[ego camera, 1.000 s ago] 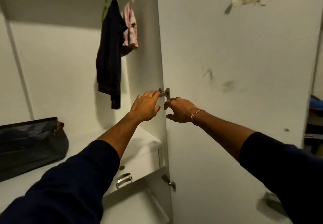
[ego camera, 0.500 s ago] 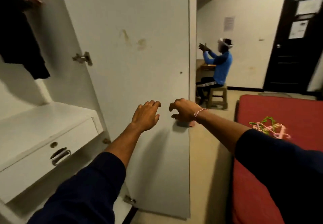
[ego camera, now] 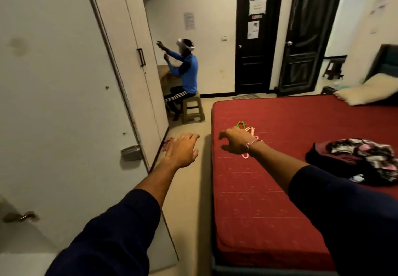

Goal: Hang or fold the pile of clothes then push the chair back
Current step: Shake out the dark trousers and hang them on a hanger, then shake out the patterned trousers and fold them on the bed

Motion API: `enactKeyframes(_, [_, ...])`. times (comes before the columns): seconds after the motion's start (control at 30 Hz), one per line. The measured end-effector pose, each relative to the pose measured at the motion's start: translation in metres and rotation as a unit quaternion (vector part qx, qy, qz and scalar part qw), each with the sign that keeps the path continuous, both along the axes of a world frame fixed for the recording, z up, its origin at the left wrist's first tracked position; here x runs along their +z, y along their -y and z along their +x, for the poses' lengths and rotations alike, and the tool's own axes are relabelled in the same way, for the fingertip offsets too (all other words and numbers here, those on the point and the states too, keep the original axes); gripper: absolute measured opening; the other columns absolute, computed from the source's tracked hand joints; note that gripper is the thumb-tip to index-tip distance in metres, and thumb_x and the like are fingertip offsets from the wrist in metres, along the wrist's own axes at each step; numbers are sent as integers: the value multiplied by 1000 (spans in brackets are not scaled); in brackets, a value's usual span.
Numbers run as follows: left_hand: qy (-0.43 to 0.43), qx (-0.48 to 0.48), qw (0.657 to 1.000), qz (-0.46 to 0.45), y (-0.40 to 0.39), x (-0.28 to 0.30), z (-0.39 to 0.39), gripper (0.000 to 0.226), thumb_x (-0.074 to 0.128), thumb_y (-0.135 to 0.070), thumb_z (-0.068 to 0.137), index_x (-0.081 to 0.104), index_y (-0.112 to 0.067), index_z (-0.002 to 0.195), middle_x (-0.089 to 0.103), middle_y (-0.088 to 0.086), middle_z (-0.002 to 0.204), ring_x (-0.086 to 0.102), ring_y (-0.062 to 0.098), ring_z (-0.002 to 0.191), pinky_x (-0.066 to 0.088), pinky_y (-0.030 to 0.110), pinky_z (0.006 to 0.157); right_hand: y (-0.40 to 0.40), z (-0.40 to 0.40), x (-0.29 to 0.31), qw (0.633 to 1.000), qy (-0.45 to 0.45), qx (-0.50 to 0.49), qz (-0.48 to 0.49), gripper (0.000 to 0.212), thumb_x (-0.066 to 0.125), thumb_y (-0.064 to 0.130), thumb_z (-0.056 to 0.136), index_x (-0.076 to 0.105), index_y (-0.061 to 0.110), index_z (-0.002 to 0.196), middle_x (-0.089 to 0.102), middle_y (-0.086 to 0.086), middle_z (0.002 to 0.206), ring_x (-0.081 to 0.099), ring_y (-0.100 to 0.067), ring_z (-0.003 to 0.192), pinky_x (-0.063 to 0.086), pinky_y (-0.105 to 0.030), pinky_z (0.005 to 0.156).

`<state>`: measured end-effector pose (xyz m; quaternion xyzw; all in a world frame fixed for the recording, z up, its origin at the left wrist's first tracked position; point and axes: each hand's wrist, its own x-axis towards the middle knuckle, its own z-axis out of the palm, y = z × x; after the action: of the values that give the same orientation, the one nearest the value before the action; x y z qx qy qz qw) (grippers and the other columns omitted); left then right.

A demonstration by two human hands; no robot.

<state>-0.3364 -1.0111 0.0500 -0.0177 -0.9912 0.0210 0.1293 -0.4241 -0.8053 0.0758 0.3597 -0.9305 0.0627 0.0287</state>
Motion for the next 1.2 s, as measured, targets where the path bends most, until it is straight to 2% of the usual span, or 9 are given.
enactKeyframes(0.13, [12,-30,999,3,-56,-9,-59,53,55,-37,97,40,-20,145,51,4,142,49,24,129,43,44,103,-66,-47,-12,999,15,-51,-3,40,69,30,91,61,17,129,65,-11,126,60,-32,114,52,-41,89])
enactKeyframes(0.23, [30,-49,998,-3,-96,-17,-101,55,55,-38,96,40,-19,146,51,5,142,49,26,129,42,44,103,-110,-80,-25,996,30,-86,4,38,67,31,92,61,16,127,66,-11,124,61,-32,111,54,-45,87])
enactKeyframes(0.5, [60,-113,992,-10,-198,-41,-196,54,56,-34,94,40,-17,143,51,7,140,47,29,128,43,48,97,-221,-143,-59,985,67,-156,9,45,66,33,94,56,16,135,62,-8,133,57,-29,121,51,-42,96])
enactKeyframes(0.67, [77,-174,982,-12,-254,-55,-250,58,56,-35,94,38,-15,146,51,10,139,49,31,128,45,49,98,-283,-173,-77,975,92,-204,0,44,65,35,95,57,16,133,64,-10,128,59,-30,117,52,-43,94])
enactKeyframes(0.8, [88,-205,975,-9,-296,-68,-293,57,56,-36,95,38,-16,145,51,9,139,49,30,127,44,48,97,-326,-195,-91,965,110,-237,-3,43,66,34,95,58,12,131,65,-11,125,61,-31,115,53,-42,92])
enactKeyframes(0.93, [108,-242,964,4,-336,-83,-344,56,56,-36,96,38,-17,145,50,9,141,48,30,129,43,49,100,-366,-227,-110,952,131,-278,4,40,68,34,91,63,13,125,67,-11,122,63,-32,111,55,-46,89])
enactKeyframes(1.2, [128,-282,951,21,-394,-100,-431,53,53,-36,98,37,-17,145,49,7,142,47,30,128,42,49,98,-427,-285,-125,927,170,-333,21,41,67,35,93,61,15,128,63,-12,126,59,-31,114,52,-40,91])
